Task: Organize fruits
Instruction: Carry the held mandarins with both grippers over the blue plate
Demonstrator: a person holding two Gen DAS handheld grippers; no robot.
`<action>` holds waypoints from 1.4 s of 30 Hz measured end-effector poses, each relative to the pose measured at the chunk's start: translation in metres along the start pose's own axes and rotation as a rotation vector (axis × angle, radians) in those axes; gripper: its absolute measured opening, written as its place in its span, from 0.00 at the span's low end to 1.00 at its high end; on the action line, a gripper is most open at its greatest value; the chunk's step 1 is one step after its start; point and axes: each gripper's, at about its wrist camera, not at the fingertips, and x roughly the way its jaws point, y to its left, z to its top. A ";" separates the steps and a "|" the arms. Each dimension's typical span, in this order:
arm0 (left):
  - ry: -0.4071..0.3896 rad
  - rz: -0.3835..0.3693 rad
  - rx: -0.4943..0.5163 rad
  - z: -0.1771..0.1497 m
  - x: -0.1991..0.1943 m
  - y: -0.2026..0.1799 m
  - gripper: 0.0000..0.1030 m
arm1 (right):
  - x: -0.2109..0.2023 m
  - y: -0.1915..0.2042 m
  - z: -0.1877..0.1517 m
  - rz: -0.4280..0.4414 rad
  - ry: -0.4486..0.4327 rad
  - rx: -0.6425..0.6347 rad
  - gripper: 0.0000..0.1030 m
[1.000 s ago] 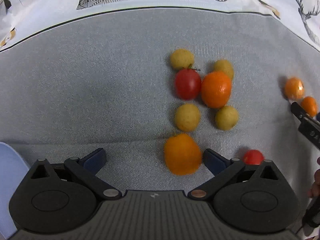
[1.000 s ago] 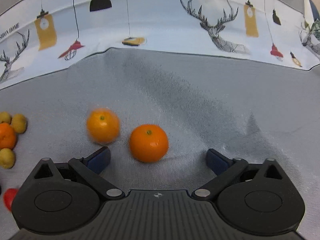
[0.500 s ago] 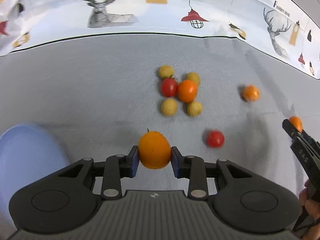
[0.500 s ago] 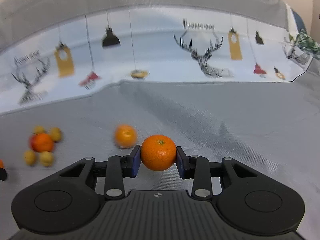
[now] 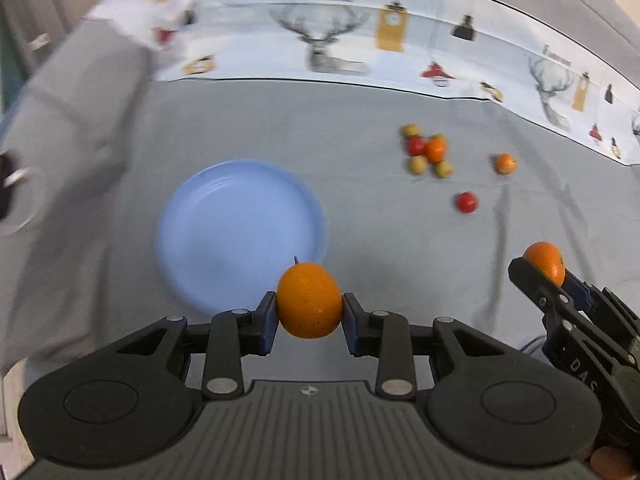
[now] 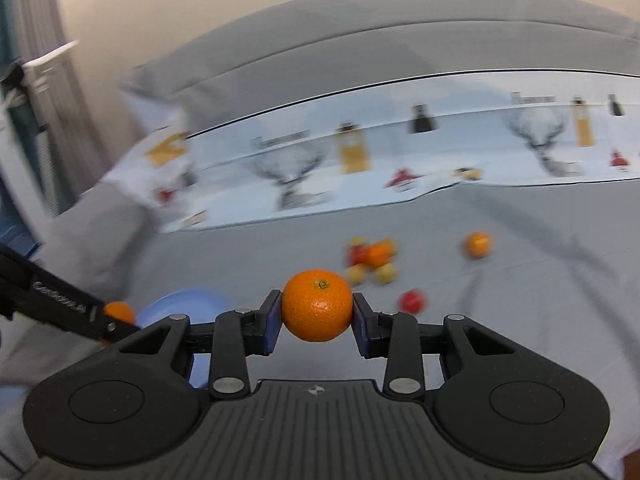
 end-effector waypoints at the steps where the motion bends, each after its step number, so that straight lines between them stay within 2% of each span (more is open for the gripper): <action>1: -0.004 0.008 -0.007 -0.010 -0.006 0.011 0.36 | -0.005 0.014 -0.005 0.024 0.016 -0.013 0.37; 5: -0.019 0.024 -0.057 -0.048 -0.023 0.051 0.36 | -0.022 0.059 -0.021 0.072 0.062 -0.082 0.37; 9: -0.032 0.009 -0.107 -0.078 -0.034 0.083 0.36 | -0.038 0.099 -0.039 0.090 0.086 -0.164 0.37; 16: -0.078 -0.013 -0.111 -0.097 -0.048 0.103 0.36 | -0.060 0.140 -0.047 0.070 0.066 -0.246 0.37; 26: -0.110 -0.037 -0.122 -0.106 -0.054 0.104 0.36 | -0.069 0.153 -0.052 0.058 0.060 -0.289 0.37; 42: -0.094 -0.027 -0.127 -0.102 -0.047 0.107 0.36 | -0.059 0.151 -0.052 0.064 0.085 -0.284 0.37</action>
